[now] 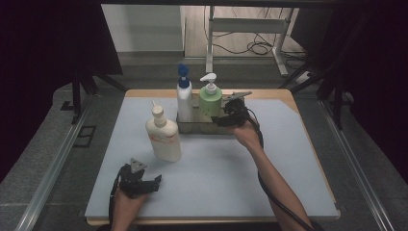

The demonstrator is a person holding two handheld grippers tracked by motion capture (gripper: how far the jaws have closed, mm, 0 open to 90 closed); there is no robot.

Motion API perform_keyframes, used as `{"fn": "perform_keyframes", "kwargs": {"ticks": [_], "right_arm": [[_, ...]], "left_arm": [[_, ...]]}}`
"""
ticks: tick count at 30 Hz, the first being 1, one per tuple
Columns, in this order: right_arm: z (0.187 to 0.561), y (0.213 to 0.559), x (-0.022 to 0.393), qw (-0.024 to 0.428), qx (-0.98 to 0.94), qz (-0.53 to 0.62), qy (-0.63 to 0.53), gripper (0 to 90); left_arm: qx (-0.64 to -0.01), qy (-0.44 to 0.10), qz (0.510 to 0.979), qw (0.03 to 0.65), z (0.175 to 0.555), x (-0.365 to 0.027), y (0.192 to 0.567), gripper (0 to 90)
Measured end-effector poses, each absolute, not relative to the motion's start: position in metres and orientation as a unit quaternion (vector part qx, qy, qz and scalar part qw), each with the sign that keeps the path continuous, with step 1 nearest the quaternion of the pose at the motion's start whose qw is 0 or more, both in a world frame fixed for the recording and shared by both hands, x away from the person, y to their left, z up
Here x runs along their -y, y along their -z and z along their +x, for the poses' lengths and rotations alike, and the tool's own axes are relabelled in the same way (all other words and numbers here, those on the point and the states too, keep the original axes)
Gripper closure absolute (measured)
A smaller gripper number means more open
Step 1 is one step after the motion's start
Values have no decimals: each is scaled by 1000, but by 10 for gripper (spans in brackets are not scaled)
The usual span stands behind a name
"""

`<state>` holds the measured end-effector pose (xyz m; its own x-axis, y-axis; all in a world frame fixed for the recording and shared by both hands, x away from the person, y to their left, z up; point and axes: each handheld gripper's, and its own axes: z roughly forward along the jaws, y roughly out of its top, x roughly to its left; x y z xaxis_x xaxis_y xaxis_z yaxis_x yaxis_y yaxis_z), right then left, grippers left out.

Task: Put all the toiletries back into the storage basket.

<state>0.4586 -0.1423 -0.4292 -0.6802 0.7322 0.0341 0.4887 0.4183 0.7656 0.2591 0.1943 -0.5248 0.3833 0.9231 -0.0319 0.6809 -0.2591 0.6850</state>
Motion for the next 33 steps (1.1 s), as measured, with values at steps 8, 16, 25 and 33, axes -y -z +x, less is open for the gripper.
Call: {"fn": "perform_keyframes", "kwargs": {"ticks": [8,16,25,33], "right_arm": [[457,431,152,151,-824,385,-386,486],[462,434,160,145,-819,403,-380,659],[470,444,160,153,-822,410,-363,803],[480,451,157,155,-817,424,-358,868]], "left_arm": [[-521,-192,770,314,259,-194,525,121],[-521,-192,770,314,259,-194,525,121],[-521,-193,770,314,259,-194,525,121],[-522,-192,769,315,259,-194,525,121]]}}
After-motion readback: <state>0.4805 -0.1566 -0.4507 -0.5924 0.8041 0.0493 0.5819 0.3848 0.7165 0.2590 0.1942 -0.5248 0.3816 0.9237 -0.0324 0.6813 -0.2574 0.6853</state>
